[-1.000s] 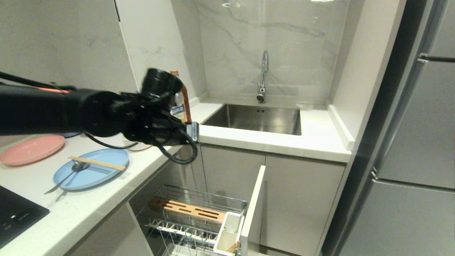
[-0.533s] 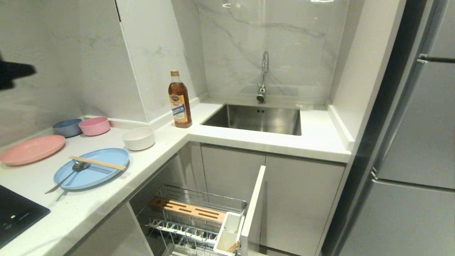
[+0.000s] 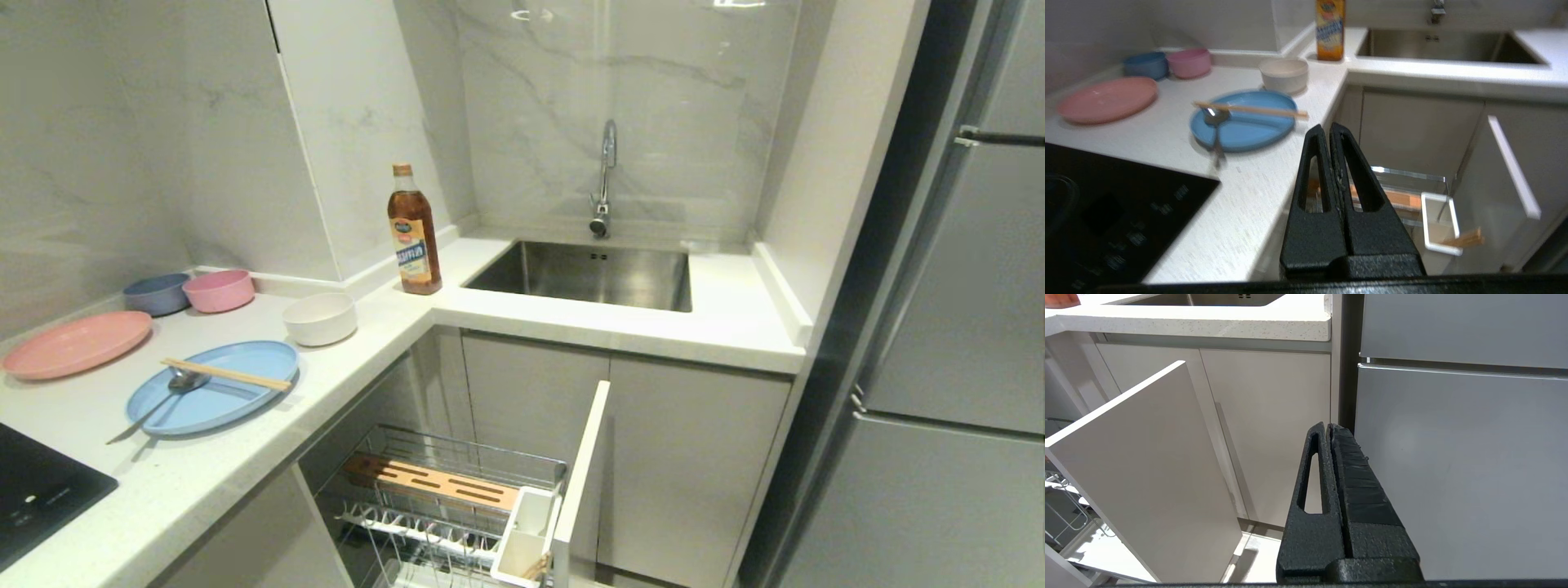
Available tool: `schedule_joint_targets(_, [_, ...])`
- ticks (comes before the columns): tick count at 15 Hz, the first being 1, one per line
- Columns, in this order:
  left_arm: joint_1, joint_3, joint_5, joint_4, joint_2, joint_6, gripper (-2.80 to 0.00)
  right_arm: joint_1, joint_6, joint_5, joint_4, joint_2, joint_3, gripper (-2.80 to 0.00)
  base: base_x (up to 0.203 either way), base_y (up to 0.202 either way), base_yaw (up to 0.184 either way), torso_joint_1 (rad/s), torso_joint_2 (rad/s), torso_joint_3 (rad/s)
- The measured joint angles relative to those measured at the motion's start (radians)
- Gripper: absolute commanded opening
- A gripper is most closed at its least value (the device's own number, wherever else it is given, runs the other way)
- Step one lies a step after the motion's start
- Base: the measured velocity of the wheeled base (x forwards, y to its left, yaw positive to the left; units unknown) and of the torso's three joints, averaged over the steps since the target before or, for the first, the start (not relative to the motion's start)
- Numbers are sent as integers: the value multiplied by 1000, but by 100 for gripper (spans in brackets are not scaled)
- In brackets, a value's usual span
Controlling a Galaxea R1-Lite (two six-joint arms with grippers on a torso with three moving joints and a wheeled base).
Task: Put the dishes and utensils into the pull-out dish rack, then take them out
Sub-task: Pick up the chopsticks and place it in the cupboard
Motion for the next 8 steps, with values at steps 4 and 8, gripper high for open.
schedule_joint_targets(4, [30,343,-87,-168,-238,21,-280,0,0,0,0,0,0,-280,0,0,0,0,0,0])
schedule_joint_targets(8, [36,474,-94,-154,-323,-11,-280,0,0,0,0,0,0,-280,0,0,0,0,0,0])
